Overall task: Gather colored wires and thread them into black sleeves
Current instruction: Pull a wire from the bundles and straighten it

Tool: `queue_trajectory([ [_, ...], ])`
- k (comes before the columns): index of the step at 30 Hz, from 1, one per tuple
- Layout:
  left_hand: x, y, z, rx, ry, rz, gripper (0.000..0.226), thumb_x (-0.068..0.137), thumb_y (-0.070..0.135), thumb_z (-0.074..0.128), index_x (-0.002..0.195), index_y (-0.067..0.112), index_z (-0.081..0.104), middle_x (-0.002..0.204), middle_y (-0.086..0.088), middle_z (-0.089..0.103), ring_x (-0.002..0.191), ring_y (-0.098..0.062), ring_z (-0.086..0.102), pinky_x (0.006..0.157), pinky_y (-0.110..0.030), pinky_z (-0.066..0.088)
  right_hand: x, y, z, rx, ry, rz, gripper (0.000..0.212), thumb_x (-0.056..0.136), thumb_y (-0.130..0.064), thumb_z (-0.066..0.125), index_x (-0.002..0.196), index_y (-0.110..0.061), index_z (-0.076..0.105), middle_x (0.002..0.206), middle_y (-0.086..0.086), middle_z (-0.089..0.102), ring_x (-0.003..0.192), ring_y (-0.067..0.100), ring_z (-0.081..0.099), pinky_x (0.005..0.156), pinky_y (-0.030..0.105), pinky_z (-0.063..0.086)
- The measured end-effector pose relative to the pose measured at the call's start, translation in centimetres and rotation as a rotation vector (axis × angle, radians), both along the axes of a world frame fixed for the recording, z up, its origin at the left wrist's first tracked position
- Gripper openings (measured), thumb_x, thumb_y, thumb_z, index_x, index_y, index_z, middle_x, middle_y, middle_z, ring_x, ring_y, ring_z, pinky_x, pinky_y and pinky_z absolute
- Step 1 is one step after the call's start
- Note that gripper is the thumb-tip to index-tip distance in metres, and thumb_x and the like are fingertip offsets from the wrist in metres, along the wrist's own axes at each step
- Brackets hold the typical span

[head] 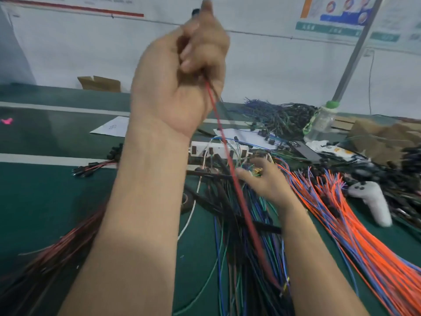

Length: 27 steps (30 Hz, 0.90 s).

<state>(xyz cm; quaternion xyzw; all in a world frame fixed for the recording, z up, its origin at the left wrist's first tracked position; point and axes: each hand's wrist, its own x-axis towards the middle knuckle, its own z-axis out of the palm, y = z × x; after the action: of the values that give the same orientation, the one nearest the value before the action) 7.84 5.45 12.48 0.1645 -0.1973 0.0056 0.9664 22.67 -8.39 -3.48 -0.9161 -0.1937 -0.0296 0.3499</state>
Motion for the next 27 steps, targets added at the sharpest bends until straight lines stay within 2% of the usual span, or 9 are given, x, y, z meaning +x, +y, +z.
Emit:
queue_trajectory([
  [3,0.8,-2.4,-0.3,-0.136,0.087,-0.093,0.031,0.065,-0.026,0.037,0.074,0.003,0.045,0.053,-0.008,0.034,0.047,-0.007,0.026,0.037,-0.019,0.028,-0.3,1.2,-1.9,-0.329,-0.007,0.078,0.101,0.068,-0.079,0.056,0.15,-0.028,0.023,0.158,0.008,0.018,0.147,0.029,0.01,0.117,0.053,0.011],
  [5,2.0,-3.7,-1.8,-0.212,0.181,-0.153,0.034,0.069,-0.02,0.037,0.083,0.009,0.044,0.053,-0.009,0.038,0.046,-0.006,0.027,0.033,-0.019,0.029,-0.3,2.5,-3.1,-0.447,0.049,0.155,0.112,0.065,-0.077,0.062,0.152,-0.032,0.007,0.161,0.007,0.003,0.148,0.031,-0.003,0.115,0.059,0.0],
  [8,3.4,-3.9,-4.9,-0.217,0.313,-0.141,0.04,0.069,-0.021,0.04,0.093,0.01,0.045,0.058,-0.006,0.04,0.045,-0.011,0.035,0.03,-0.02,0.031,0.0,3.4,-3.9,-0.564,0.096,0.201,0.113,0.069,-0.061,0.071,0.153,-0.029,0.001,0.16,0.01,-0.007,0.146,0.034,-0.01,0.112,0.062,-0.006],
  [9,3.7,-3.5,-5.8,-0.218,0.338,-0.118,0.039,0.068,-0.022,0.041,0.094,0.006,0.047,0.057,-0.007,0.042,0.042,-0.014,0.039,0.029,-0.019,0.031,0.2,3.3,-3.9,-0.574,0.092,0.166,0.111,0.072,-0.058,0.07,0.153,-0.026,0.002,0.16,0.013,-0.003,0.146,0.035,-0.006,0.112,0.061,-0.004],
  [11,3.9,-2.8,-7.1,-0.236,0.368,-0.067,0.028,0.073,-0.018,0.04,0.092,-0.001,0.05,0.056,-0.009,0.043,0.035,-0.02,0.043,0.028,-0.018,0.031,0.5,3.2,-3.8,-0.573,0.01,0.044,0.103,0.074,-0.057,0.069,0.149,-0.016,0.013,0.153,0.02,0.022,0.143,0.037,0.016,0.113,0.058,0.009],
  [14,4.5,-1.7,-8.3,-0.271,0.401,0.024,0.019,0.079,-0.01,0.038,0.09,-0.005,0.052,0.054,-0.008,0.044,0.031,-0.019,0.043,0.025,-0.018,0.032,0.6,3.1,-3.7,-0.523,-0.05,-0.059,0.066,0.084,-0.047,0.061,0.133,-0.01,0.035,0.136,0.015,0.048,0.125,0.032,0.047,0.107,0.049,0.026],
  [19,5.3,-0.8,-9.6,-0.275,0.436,0.116,0.018,0.078,-0.008,0.039,0.085,-0.005,0.055,0.053,-0.005,0.044,0.031,-0.014,0.042,0.027,-0.014,0.03,0.8,2.9,-3.8,-0.407,0.096,-0.059,0.054,0.088,-0.036,0.061,0.128,-0.007,0.04,0.131,0.014,0.051,0.12,0.032,0.051,0.101,0.045,0.039],
  [22,5.4,-0.3,-9.9,-0.278,0.461,0.153,0.018,0.078,-0.007,0.039,0.084,-0.005,0.055,0.054,-0.003,0.044,0.031,-0.012,0.041,0.028,-0.014,0.031,0.9,2.7,-3.4,-0.364,0.181,-0.066,0.043,0.089,-0.029,0.061,0.123,-0.007,0.045,0.119,0.015,0.057,0.109,0.032,0.056,0.094,0.041,0.046],
  [27,4.5,1.1,-9.3,-0.317,0.432,0.183,0.019,0.081,-0.007,0.036,0.08,-0.008,0.055,0.057,-0.002,0.042,0.032,-0.013,0.04,0.028,-0.012,0.03,1.1,1.6,0.0,-0.266,0.154,-0.065,0.019,0.092,-0.017,0.055,0.103,-0.002,0.057,0.086,0.013,0.058,0.079,0.03,0.057,0.066,0.032,0.045],
])
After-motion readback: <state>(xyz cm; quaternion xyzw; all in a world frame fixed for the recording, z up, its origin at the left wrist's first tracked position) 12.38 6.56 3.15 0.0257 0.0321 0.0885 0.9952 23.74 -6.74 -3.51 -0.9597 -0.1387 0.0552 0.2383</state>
